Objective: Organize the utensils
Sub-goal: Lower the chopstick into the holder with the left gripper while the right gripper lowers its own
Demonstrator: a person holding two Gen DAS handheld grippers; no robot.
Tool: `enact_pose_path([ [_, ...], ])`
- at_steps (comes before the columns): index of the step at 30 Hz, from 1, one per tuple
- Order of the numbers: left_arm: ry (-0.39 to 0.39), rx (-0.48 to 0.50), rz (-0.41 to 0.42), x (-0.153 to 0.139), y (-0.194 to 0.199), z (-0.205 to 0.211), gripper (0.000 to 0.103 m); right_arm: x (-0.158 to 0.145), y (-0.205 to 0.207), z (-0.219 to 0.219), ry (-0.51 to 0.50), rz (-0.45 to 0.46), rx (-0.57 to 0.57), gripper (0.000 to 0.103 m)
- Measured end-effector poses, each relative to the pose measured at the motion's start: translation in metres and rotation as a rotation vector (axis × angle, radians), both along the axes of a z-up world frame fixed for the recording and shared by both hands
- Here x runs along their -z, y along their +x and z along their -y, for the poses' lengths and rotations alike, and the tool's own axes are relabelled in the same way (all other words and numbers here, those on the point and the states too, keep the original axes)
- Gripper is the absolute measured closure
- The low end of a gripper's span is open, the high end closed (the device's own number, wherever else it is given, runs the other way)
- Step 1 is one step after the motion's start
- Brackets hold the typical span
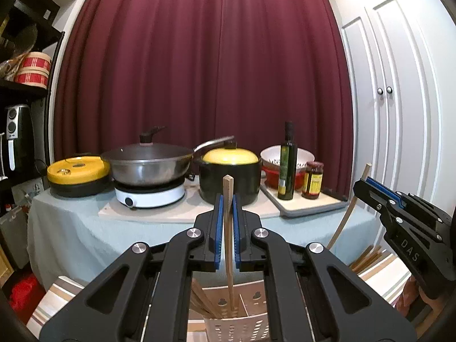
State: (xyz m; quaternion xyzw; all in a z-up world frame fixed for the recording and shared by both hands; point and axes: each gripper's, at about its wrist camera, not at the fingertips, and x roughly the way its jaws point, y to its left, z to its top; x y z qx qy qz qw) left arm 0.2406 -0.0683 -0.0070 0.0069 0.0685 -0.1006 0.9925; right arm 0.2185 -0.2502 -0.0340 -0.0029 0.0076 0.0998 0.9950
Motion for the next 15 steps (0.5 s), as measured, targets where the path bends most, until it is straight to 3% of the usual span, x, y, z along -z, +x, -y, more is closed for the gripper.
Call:
enact_pose_path([
  [15, 0.029, 0.001, -0.057, 0.025, 0.01, 0.006, 0.096, 0.024, 0.013, -0.004, -0.011, -0.068, 0.011, 0.097],
])
